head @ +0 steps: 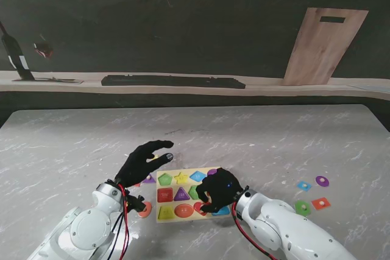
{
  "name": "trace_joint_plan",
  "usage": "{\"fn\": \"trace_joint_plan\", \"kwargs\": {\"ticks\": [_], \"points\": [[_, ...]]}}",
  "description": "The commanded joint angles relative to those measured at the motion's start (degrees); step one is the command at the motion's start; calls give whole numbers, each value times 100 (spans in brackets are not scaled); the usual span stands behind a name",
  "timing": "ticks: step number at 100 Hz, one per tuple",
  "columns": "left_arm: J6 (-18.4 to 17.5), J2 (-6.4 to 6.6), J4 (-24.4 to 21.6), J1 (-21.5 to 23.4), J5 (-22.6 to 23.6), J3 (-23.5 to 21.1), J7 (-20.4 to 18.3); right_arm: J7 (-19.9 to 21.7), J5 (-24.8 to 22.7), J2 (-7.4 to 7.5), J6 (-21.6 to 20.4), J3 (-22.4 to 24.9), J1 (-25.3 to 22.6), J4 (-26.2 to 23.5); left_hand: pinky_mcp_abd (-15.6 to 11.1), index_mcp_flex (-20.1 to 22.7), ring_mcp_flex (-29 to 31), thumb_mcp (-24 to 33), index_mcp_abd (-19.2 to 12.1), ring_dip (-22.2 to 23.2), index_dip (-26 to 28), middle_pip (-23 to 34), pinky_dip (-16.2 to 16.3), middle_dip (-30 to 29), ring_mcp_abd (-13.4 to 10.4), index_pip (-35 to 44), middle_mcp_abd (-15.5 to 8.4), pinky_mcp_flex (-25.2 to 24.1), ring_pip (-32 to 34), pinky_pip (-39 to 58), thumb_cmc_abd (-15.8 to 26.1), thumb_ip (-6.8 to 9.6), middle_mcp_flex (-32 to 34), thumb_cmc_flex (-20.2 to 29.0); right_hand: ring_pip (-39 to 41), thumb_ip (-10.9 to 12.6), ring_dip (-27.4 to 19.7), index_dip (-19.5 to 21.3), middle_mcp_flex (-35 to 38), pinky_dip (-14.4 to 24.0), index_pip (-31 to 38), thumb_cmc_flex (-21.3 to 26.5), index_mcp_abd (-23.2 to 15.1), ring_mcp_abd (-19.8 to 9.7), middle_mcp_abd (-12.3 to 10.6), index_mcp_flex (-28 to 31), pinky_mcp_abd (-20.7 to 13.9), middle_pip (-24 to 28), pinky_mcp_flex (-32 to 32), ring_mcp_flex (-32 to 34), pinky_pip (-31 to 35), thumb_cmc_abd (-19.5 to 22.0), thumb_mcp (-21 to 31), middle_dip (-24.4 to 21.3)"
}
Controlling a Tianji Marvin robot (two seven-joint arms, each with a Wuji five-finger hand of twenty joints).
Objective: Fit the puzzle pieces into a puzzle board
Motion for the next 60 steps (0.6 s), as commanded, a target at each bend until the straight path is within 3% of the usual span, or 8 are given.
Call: {"fn": "trace_joint_plan", "kwargs": {"ticks": [1,20,38,60], "points": [[6,-10,-25,21,-6,3,-7,-45,-55,21,37,-12,-149,122,48,87,163,-152,-172,32,-25,-45,72,-57,-116,-58,-102,-53,-99,17,184,-56,8,74,-10,165,23,9,-152,-1,-497,-359,657,93,106,328,91,-10,-87,-108,1,132,-125,39],[10,-10,-23,18,-8,5,-10,-267,-87,-6,100,108,-244,85,53,96,160,-151,-167,33,-27,-48,71,-59,-105,-57,-96,-59,-95,19,186,-56,4,81,-42,138,14,30,-235,0,-543,-599,702,108,136,243,86,-33,-160,-193,-9,558,-479,33],[10,-9,-18,12,-17,7,-19,-449,-134,-29,160,325,-374,-16,52,87,153,-153,-167,31,-31,-53,70,-62,-109,-65,-89,-59,-97,22,191,-55,-1,80,-120,277,-23,11,-334,-25,-680,-594,721,120,159,116,77,-106,-223,-276,-50,1034,-1029,-7],[19,-10,-20,14,-13,6,-14,-541,-244,-37,148,1074,-767,-367,55,91,156,-154,-164,29,-31,-55,67,-62,-106,-67,-90,-61,-100,19,194,-56,0,82,-319,423,-129,-52,-387,-136,-808,-584,706,107,150,-75,68,-225,-297,-332,-236,1140,-1269,-92]]}}
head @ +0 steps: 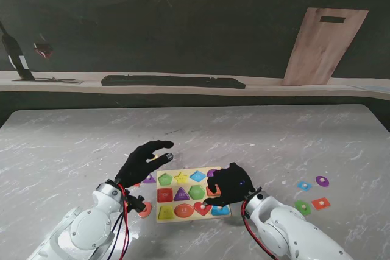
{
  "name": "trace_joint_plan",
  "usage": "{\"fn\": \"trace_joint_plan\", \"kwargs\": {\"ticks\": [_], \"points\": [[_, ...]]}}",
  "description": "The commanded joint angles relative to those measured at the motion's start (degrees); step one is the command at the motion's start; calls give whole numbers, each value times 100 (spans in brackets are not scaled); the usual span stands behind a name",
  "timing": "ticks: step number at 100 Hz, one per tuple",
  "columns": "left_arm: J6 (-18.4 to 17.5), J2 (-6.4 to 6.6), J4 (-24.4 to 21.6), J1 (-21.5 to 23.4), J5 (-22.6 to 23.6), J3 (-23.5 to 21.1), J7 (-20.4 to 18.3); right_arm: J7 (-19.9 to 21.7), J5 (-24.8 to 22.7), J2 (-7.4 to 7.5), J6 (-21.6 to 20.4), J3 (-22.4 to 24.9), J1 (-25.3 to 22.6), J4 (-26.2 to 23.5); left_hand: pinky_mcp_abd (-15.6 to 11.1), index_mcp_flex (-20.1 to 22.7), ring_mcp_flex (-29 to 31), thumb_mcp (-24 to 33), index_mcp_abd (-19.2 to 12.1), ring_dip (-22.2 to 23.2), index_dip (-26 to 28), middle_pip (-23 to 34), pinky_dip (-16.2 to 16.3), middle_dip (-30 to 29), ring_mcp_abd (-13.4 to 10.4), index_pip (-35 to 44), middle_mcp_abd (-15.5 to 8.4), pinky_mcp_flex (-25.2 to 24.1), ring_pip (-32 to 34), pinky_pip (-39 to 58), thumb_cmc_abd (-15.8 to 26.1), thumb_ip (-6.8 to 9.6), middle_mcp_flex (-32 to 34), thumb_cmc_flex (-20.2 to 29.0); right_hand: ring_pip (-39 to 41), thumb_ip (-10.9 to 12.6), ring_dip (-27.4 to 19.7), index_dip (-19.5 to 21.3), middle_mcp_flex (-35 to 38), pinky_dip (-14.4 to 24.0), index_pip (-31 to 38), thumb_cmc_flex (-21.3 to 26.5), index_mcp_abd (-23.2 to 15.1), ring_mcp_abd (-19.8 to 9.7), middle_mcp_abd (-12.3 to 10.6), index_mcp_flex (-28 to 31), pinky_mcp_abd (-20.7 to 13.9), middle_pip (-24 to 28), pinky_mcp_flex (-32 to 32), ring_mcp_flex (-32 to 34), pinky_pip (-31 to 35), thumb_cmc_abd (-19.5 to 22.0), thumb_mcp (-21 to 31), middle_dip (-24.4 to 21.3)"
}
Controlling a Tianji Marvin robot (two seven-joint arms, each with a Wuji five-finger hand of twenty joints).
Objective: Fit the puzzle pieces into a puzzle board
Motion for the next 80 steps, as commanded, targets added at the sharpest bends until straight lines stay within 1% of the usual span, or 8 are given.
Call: {"fn": "trace_joint_plan", "kwargs": {"ticks": [1,34,51,59,70,73,77,80], "points": [[18,-10,-21,16,-9,5,-1,0,-7,26,-6,199,-149,-187,56,90,158,-155,-171,29,-31,-54,66,-62,-112,-68,-92,-61,-99,19,147,-56,1,79,-135,234,-74,-95,-188,-110,-184,-240,45,99,110,-138,72,-105,-121,-149,-131,92,-82,-58],[50,-7,-12,-1,-20,16,-25,702,44,48,-294,1705,-938,-839,50,89,154,-160,-171,28,-29,-52,65,-60,-114,-67,-103,-57,-104,17,149,-58,-1,68,-2006,257,-1216,-298,-251,-847,-609,331,-12,280,29,-1005,136,-874,-408,-44,-1076,-538,166,-786],[69,-8,-2,-11,-15,27,-23,1276,118,93,-728,2491,-1340,-1061,47,92,163,-164,-176,30,-26,-45,65,-57,-111,-60,-104,-59,-99,16,145,-61,9,54,-3248,341,-1877,-385,-545,-1588,-781,1205,-25,287,-59,-1425,79,-1214,-667,-189,-1818,-904,1,-1128],[79,-7,6,-21,-25,39,-37,1522,108,129,-1028,2835,-1494,-1116,48,86,153,-165,-171,31,-27,-44,66,-57,-115,-59,-105,-61,-101,17,145,-63,4,48,-3176,390,-1719,-386,-797,-1646,-790,1866,-24,81,-31,-1595,136,-1255,-483,-287,-1691,-897,-270,-1138],[82,-7,21,-46,-31,68,-48,1555,-148,181,-1271,3213,-1704,-1165,41,88,162,-165,-166,34,-26,-43,69,-57,-114,-56,-101,-57,-93,23,147,-65,6,44,-2641,578,-1317,-370,-921,-1306,-718,2668,-57,-78,-70,-1682,35,-1069,-47,-307,-1222,-720,-733,-1064],[82,-7,27,-56,-31,78,-52,1526,-237,193,-1311,3304,-1766,-1180,45,89,159,-164,-169,34,-26,-42,69,-57,-106,-56,-97,-59,-94,22,148,-65,8,44,-2499,635,-1245,-373,-931,-1193,-681,2619,-70,-116,-91,-1701,-1,-1018,12,-307,-1174,-815,-269,-1046],[84,-6,35,-68,-34,90,-59,1500,-340,207,-1359,3427,-1852,-1206,45,87,160,-166,-168,34,-27,-44,70,-57,-111,-56,-101,-60,-93,23,144,-66,3,42,-2372,450,-1189,-381,-948,-1074,-638,2113,-78,-155,-113,-1695,-46,-974,66,-304,-1154,-1159,1412,-1023],[87,-6,41,-76,-39,98,-66,1484,-410,216,-1390,3522,-1923,-1232,46,89,155,-165,-164,34,-26,-46,69,-58,-105,-56,-95,-63,-94,22,144,-66,0,42,-2305,340,-1164,-384,-952,-1027,-613,1948,-82,-177,-126,-1693,-55,-954,100,-301,-1135,-1256,2012,-1011]]}}
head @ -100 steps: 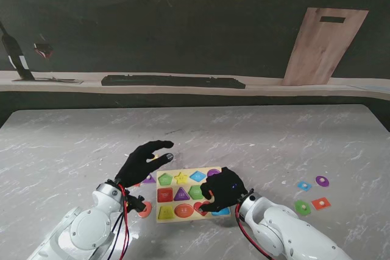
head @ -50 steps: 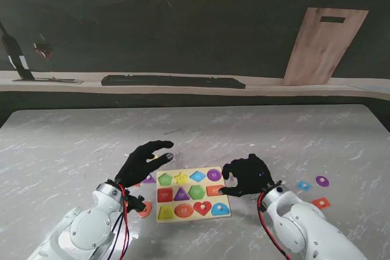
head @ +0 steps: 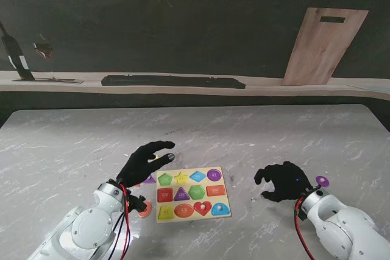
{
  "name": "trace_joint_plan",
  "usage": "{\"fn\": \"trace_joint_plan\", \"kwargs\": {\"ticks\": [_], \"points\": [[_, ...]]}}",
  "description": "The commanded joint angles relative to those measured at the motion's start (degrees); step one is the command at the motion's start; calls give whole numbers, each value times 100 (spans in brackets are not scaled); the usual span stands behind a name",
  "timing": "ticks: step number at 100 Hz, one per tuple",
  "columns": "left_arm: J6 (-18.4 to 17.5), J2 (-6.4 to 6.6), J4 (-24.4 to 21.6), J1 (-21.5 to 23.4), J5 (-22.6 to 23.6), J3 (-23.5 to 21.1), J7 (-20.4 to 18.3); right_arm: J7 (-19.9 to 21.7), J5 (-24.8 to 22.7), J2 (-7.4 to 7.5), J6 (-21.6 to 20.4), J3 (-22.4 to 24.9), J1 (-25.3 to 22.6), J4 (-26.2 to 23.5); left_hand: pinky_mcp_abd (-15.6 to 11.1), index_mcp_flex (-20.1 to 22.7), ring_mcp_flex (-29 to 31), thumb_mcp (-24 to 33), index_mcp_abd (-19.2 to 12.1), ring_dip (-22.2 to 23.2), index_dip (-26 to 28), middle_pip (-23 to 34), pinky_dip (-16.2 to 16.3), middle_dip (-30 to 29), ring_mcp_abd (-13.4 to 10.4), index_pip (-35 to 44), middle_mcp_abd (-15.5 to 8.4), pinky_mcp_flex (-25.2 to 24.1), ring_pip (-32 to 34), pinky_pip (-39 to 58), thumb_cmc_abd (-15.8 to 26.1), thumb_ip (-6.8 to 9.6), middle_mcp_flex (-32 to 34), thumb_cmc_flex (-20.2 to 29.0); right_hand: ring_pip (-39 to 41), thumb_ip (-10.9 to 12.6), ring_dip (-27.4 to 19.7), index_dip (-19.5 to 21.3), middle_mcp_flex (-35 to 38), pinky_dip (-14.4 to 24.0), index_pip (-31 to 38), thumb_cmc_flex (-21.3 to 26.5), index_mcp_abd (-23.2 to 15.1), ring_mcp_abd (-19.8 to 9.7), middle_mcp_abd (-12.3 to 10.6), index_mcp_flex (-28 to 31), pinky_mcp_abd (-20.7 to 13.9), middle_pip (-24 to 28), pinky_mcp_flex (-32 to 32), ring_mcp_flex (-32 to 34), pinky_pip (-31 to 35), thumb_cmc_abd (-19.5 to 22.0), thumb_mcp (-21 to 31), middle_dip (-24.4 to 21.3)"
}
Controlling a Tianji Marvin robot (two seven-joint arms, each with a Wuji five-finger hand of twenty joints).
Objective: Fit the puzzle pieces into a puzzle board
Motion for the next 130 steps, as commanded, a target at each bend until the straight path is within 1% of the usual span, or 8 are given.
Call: {"fn": "trace_joint_plan", "kwargs": {"ticks": [1,18,26,38,64,114,127,130], "points": [[20,-7,11,-22,-32,36,-39,-54,-16,112,-48,174,-220,-21,46,89,156,-165,-164,34,-27,-43,69,-57,-106,-56,-97,-64,-94,21,144,-66,5,42,253,-111,113,-59,-228,195,96,-342,-96,-176,-132,-186,-71,161,149,-125,172,-314,1343,64],[19,-2,28,-33,-39,62,-65,-103,-235,134,-232,668,-614,-163,52,89,149,-164,-157,34,-30,-46,68,-58,-108,-60,-98,-70,-94,19,147,-66,-2,44,586,-360,269,-44,-190,409,211,-143,-142,-267,-214,-156,-136,253,270,-73,368,-435,1655,57],[2,-1,26,-24,-22,69,-60,-241,-472,167,-314,850,-743,-166,54,88,149,-164,-166,33,-31,-46,68,-58,-94,-62,-91,-70,-95,19,147,-66,-1,44,779,-232,384,-60,-122,551,238,-427,-181,-298,-266,-56,-217,342,282,-23,447,-557,1686,152],[-15,1,16,-6,-4,84,-54,-565,-866,233,-256,960,-834,-69,56,86,153,-165,-163,31,-31,-44,67,-57,-103,-65,-85,-67,-97,18,147,-66,16,42,861,-272,429,-74,-18,623,249,-496,-296,-361,-318,74,-293,338,337,65,488,-731,1687,199],[-52,4,12,8,1,115,-52,-922,-1179,305,137,855,-748,294,52,89,154,-166,-160,28,-31,-48,66,-56,-104,-69,-87,-63,-105,14,148,-66,27,42,821,-346,429,-112,-52,706,225,-517,-347,-427,-373,150,-355,216,387,68,472,-1169,1864,209],[-54,5,43,-23,-16,131,-75,-917,-1300,334,336,831,-749,413,40,100,166,-168,-177,30,-24,-41,68,-49,-104,-57,-109,-60,-102,13,147,-68,36,34,858,-375,449,-94,104,739,352,-541,-467,-464,-468,412,-367,228,433,163,449,-1129,1877,230],[-47,5,48,-32,-24,138,-82,-917,-1280,331,359,835,-763,442,46,91,160,-167,-173,30,-25,-43,69,-50,-108,-59,-103,-60,-102,14,147,-68,30,35,889,-624,464,-259,192,749,411,-485,-537,-464,-486,478,-358,243,451,203,453,-1171,1817,252],[-46,6,50,-36,-28,140,-87,-917,-1271,329,366,833,-762,448,49,89,161,-168,-177,30,-25,-45,69,-51,-110,-59,-103,-62,-101,13,148,-69,27,31,896,-746,470,-493,218,755,580,-469,-560,-463,-497,488,-354,239,453,214,452,-1201,1830,273]]}}
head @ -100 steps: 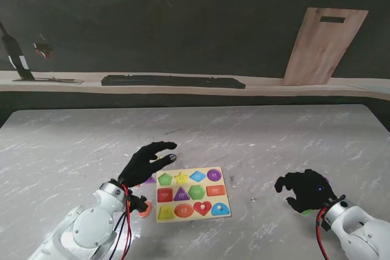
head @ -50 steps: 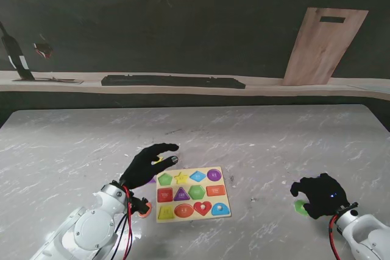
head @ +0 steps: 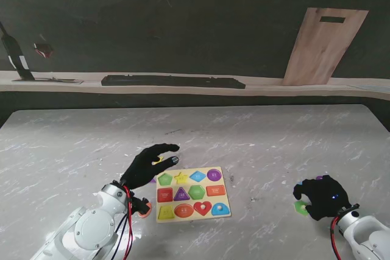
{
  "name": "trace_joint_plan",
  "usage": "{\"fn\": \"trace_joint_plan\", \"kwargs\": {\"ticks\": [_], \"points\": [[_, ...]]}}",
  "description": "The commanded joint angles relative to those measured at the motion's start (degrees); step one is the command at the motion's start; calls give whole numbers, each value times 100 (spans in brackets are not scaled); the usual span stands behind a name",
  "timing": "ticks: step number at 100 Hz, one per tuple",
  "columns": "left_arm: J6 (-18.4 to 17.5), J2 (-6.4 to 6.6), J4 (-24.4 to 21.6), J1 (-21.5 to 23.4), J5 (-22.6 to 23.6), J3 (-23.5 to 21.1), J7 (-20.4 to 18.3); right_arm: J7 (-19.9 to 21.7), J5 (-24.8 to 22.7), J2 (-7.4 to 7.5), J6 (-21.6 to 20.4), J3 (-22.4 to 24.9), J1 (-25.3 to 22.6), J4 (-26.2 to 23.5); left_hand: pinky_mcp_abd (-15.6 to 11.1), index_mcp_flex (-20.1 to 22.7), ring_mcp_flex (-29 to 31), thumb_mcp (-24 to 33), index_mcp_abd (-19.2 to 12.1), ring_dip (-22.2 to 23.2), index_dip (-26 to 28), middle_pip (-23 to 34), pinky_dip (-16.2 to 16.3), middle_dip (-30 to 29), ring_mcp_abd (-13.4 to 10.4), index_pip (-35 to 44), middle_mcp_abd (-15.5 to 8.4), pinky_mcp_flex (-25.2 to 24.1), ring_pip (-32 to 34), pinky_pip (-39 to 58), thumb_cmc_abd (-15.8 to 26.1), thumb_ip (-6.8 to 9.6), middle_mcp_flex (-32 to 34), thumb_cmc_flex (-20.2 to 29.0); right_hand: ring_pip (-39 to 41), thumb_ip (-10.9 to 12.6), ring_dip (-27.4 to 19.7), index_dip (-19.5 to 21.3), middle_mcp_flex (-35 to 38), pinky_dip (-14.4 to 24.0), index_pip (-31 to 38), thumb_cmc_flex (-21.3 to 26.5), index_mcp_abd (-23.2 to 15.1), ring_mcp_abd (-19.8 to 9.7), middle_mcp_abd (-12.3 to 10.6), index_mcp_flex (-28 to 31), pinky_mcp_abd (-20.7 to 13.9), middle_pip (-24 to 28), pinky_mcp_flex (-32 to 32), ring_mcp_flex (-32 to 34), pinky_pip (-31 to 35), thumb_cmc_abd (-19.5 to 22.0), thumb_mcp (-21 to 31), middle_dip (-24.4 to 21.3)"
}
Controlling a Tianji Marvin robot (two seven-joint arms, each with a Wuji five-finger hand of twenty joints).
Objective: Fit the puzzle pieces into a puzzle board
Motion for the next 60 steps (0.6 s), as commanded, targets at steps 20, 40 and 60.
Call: {"fn": "trace_joint_plan", "kwargs": {"ticks": [20,40,60], "points": [[2,4,16,-19,-43,31,-32,63,37,1,37,-27,-59,34,54,90,157,-166,-170,29,-27,-46,69,-52,-106,-61,-95,-64,-101,15,148,-68,30,36,164,-502,102,-366,252,147,474,-34,-283,-63,-179,295,-42,51,81,259,129,-272,148,75],[27,1,15,-25,-49,42,-29,106,82,-12,59,-33,-75,13,52,86,154,-165,-155,29,-30,-48,68,-53,-104,-68,-82,-67,-101,12,151,-67,24,39,224,-672,130,-516,381,150,693,35,-406,-56,-190,359,-28,72,96,312,147,-260,75,47],[38,2,26,-43,-68,51,-45,152,140,-18,101,-83,-47,67,52,89,143,-165,-158,26,-31,-54,67,-55,-107,-74,-85,-67,-109,12,154,-67,11,42,250,-776,136,-772,526,145,992,131,-567,-51,-219,397,-20,75,99,349,160,-176,-60,-3]]}}
